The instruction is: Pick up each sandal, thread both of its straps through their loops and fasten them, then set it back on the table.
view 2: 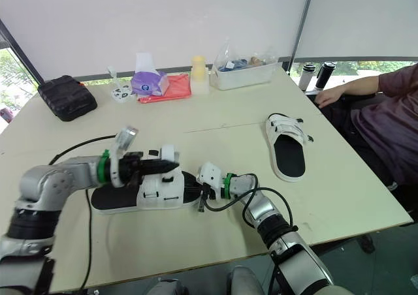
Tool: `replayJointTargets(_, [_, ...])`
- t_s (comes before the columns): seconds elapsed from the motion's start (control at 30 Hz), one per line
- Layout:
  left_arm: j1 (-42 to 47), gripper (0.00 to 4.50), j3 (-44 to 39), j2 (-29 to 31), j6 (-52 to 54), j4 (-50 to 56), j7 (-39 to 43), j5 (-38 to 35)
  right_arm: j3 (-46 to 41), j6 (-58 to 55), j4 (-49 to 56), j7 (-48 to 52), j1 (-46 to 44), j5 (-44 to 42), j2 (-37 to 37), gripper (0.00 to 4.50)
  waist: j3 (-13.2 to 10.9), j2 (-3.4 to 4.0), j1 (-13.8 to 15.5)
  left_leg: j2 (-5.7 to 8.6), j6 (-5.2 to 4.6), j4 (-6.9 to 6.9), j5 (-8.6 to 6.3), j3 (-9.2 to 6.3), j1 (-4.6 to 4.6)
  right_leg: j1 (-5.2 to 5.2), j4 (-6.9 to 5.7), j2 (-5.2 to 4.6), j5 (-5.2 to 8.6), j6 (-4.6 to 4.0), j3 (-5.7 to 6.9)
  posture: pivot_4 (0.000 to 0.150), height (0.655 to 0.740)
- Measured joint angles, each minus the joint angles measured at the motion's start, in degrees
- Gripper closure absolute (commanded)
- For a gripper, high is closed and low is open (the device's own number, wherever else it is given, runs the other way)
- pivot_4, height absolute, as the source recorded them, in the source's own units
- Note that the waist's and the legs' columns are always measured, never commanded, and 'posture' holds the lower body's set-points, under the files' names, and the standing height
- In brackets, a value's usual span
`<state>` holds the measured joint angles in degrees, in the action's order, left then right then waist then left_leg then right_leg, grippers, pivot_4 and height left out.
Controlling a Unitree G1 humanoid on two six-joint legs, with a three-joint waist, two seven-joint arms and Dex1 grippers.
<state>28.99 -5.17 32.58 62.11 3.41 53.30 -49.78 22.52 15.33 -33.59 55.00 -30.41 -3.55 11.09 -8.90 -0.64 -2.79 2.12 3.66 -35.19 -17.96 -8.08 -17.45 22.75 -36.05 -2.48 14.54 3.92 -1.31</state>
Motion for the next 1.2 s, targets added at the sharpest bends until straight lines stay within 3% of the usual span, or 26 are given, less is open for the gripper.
replayJointTargets(0.13, [0.2,4.46,-2.6,-5.1,1.6,-3.1,-6.8,-0.8,0.1,0.0,0.0,0.0,0.0,0.0,-0.1,4.50,0.0,0.04,-0.1,0.00,0.10,0.04,0.05,0.00,0.02,0.01,0.01,0.00,-0.02,0.03,-0.01,0.150,0.7400])
replayJointTargets(0.33, [-5.1,4.46,-3.6,-6.9,2.9,-1.7,-10.5,-1.6,-0.1,0.0,0.0,-0.3,0.2,0.0,0.0,4.50,0.0,0.01,0.0,0.00,0.36,0.04,0.18,0.00,0.04,0.01,0.01,-0.03,-0.01,0.01,0.02,0.150,0.7400])
replayJointTargets(0.8, [-9.0,4.46,-8.2,-6.4,7.6,2.7,-12.7,-8.3,0.0,0.0,0.0,-0.4,0.2,0.0,0.0,4.50,0.0,0.03,-0.1,0.01,0.38,0.13,0.17,0.00,0.01,-0.06,0.05,-0.06,0.02,-0.01,0.01,0.150,0.7400])
replayJointTargets(1.2, [-10.3,4.46,-0.9,-0.3,1.5,5.4,-7.0,-3.4,0.0,0.0,0.0,-0.5,0.2,0.0,0.0,4.50,0.0,0.04,0.0,0.01,0.40,0.14,0.17,0.00,-0.01,-0.02,0.06,-0.06,0.02,-0.03,0.00,0.150,0.7400])
